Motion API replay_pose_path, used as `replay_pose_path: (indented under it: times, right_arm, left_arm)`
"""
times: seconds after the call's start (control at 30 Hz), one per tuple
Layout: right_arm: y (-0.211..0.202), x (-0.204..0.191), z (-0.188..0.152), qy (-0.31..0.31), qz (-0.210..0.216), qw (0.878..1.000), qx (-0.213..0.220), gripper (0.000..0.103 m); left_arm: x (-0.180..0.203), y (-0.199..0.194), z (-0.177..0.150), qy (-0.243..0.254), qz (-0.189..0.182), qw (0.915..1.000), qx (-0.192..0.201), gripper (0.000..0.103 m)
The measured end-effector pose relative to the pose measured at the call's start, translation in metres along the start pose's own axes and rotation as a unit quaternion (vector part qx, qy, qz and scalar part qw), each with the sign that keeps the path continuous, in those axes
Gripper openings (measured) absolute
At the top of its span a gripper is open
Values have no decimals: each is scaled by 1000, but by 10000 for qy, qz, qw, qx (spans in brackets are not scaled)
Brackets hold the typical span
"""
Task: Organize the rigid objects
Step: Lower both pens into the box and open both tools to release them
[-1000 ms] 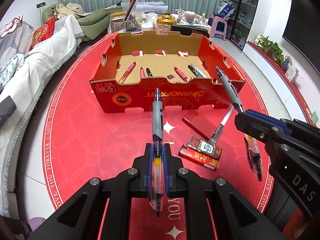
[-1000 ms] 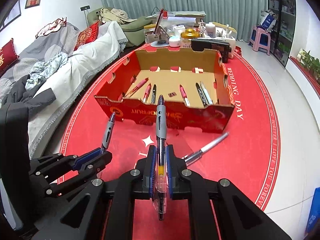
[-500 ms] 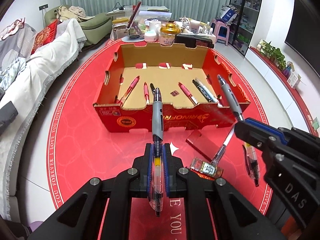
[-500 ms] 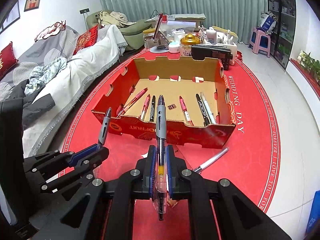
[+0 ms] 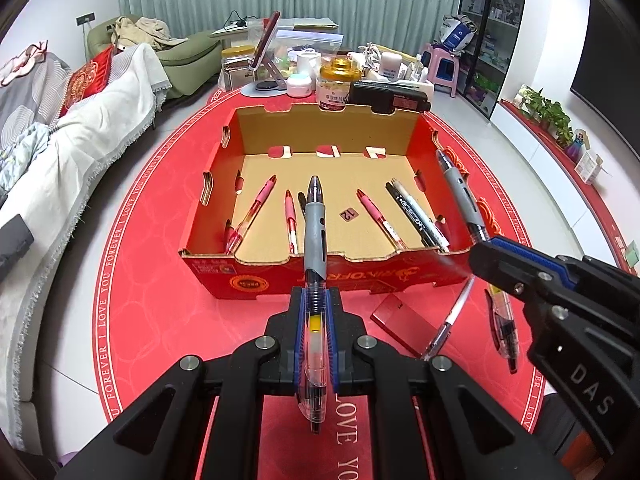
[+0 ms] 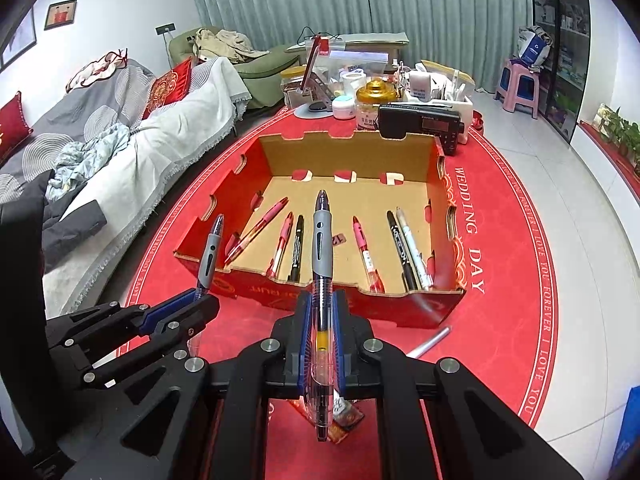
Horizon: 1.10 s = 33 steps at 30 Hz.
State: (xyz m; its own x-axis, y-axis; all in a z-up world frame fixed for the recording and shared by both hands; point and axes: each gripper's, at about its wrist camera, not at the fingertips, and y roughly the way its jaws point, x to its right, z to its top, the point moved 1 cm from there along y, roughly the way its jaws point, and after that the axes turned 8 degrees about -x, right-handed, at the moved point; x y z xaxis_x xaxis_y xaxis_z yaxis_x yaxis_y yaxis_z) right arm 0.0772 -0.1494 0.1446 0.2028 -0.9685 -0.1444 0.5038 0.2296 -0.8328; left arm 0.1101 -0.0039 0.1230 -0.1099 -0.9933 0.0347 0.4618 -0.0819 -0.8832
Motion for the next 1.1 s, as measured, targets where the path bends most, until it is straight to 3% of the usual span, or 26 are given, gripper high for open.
replay_pose_path:
  times: [0.6, 1.1]
  right_arm:
    - [12, 8, 46, 40, -17, 9999, 130, 11]
    - [50, 32, 80, 379, 30, 9992, -129, 11]
  left_arm:
    - [-1, 13, 46, 24, 40, 9999, 124, 10]
    - [-4, 56, 86, -53, -105, 9998, -156, 10]
